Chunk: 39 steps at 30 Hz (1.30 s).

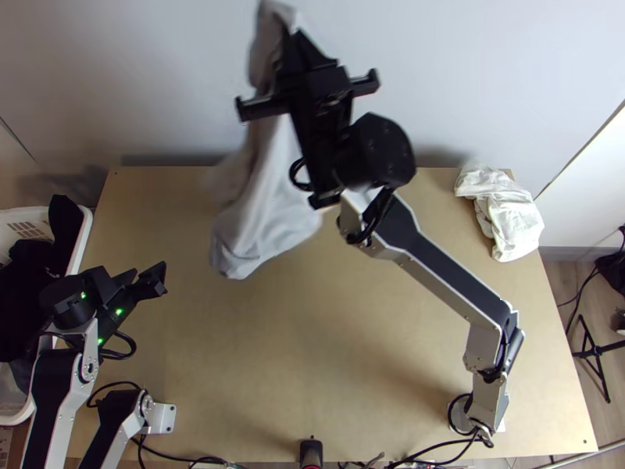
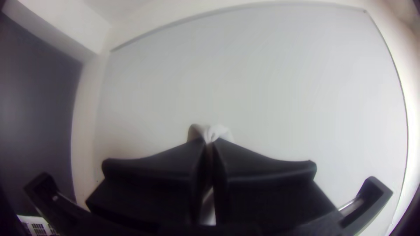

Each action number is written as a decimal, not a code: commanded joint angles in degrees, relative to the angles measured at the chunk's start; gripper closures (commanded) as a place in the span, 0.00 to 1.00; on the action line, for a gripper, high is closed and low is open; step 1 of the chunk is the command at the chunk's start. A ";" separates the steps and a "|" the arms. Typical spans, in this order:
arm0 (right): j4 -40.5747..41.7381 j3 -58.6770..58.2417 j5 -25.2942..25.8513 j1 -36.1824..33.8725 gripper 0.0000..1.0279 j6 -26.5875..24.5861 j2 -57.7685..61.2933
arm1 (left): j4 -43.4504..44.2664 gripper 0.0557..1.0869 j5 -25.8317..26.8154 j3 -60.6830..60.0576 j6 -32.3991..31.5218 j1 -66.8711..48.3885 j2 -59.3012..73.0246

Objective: Fold the t-shirt

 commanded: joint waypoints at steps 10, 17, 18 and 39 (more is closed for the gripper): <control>-1.23 -3.93 6.40 -2.36 0.97 -1.05 -2.89 | 0.98 0.05 -0.11 1.25 -0.15 -0.15 1.27; -4.57 -8.68 6.49 -1.13 0.97 -1.84 -5.09 | 0.80 0.05 -0.11 1.16 -0.06 -0.15 1.18; -4.57 -10.87 6.49 -1.57 0.97 -2.54 -5.79 | 0.80 0.05 -0.11 1.25 -0.15 -0.15 1.27; 2.28 -49.02 5.96 -25.48 0.97 1.85 -17.66 | 1.07 0.05 -0.11 2.13 0.20 -0.95 2.32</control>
